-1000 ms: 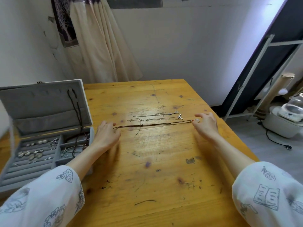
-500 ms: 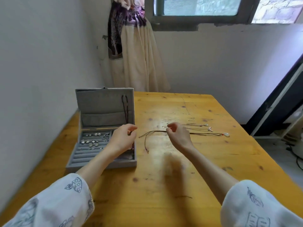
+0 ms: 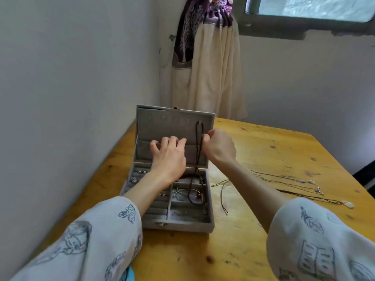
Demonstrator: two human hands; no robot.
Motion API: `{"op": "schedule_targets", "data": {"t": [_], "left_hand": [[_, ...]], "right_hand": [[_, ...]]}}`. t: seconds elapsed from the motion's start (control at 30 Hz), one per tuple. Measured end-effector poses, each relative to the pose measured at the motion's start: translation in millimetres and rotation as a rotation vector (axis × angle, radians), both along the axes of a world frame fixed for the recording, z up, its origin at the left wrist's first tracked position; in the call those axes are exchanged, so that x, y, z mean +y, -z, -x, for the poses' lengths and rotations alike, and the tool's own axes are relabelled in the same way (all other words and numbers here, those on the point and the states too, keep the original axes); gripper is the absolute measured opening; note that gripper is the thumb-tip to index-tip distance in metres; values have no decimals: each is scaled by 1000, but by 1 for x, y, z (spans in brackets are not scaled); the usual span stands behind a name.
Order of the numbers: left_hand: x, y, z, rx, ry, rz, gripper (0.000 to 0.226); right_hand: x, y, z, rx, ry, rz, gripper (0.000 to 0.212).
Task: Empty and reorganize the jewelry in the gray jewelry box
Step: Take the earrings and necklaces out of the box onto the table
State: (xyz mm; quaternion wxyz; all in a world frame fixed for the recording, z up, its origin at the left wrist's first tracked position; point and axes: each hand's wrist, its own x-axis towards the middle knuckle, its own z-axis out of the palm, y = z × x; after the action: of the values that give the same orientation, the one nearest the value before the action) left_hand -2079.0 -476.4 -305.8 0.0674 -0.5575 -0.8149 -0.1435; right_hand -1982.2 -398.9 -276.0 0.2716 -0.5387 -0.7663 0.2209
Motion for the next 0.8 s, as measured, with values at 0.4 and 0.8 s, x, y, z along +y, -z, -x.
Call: {"op": "schedule_targets", "data": {"t": [0.4, 0.8], "left_hand": [[-7, 13, 5, -72, 54, -74, 38], [-14, -45, 5, -780, 102, -286, 40]], "right_hand": [[1, 1, 24, 40, 135, -110, 24], [-7, -83, -1, 694, -287, 265, 14]]}}
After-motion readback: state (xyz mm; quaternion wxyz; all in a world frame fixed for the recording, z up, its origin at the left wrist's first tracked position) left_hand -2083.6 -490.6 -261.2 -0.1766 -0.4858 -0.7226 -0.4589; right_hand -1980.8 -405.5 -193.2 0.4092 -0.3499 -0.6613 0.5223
